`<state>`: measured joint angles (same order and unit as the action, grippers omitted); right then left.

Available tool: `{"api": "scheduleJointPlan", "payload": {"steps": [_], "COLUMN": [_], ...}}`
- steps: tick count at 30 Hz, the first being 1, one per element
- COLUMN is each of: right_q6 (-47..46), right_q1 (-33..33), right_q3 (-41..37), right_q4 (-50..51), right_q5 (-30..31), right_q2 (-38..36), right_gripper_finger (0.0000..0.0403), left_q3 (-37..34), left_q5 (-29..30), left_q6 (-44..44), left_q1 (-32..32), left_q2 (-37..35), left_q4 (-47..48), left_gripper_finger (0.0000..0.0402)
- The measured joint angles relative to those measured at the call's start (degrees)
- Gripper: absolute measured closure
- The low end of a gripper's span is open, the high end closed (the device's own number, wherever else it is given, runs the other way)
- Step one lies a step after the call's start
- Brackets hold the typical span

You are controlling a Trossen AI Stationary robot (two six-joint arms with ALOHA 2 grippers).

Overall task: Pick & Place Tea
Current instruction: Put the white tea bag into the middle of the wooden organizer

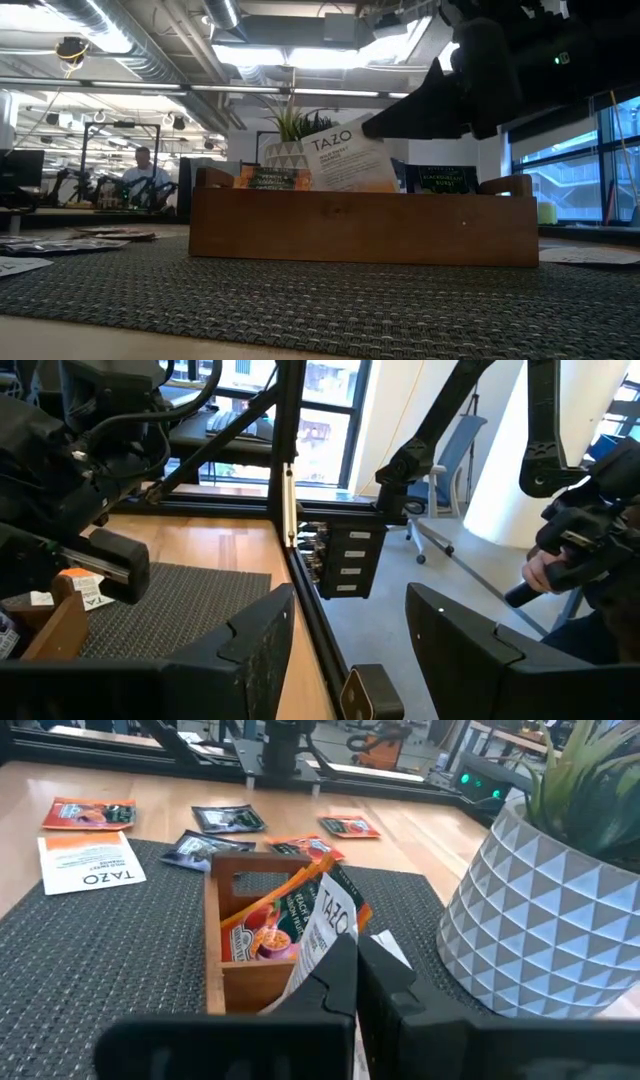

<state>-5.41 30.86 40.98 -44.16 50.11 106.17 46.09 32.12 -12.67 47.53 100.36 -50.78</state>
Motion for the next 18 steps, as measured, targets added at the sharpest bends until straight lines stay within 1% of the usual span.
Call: {"api": "scheduleJointPlan", "payload": {"steps": [7,14,18], "right_q6": [-0.7,-4.8,-4.7], "right_q1": [0.0,0.0,0.0], "right_q3": [0.0,0.1,0.1], "right_q4": [3.6,7.1,7.3], "right_q5": [0.1,0.8,0.0], "right_q2": [0.0,0.0,0.0], "right_gripper_finger": [0.0399,0.0398,0.0387], "left_q3": [0.0,0.0,0.0], "left_q5": [0.0,0.0,0.0], "left_q6": [0.0,0.0,0.0], "left_q1": [0.0,0.0,0.0], "left_q2": [0.0,0.0,0.0], "left_q4": [0.0,0.0,0.0], "left_gripper_finger": [0.0212,0.0210,0.0212]}}
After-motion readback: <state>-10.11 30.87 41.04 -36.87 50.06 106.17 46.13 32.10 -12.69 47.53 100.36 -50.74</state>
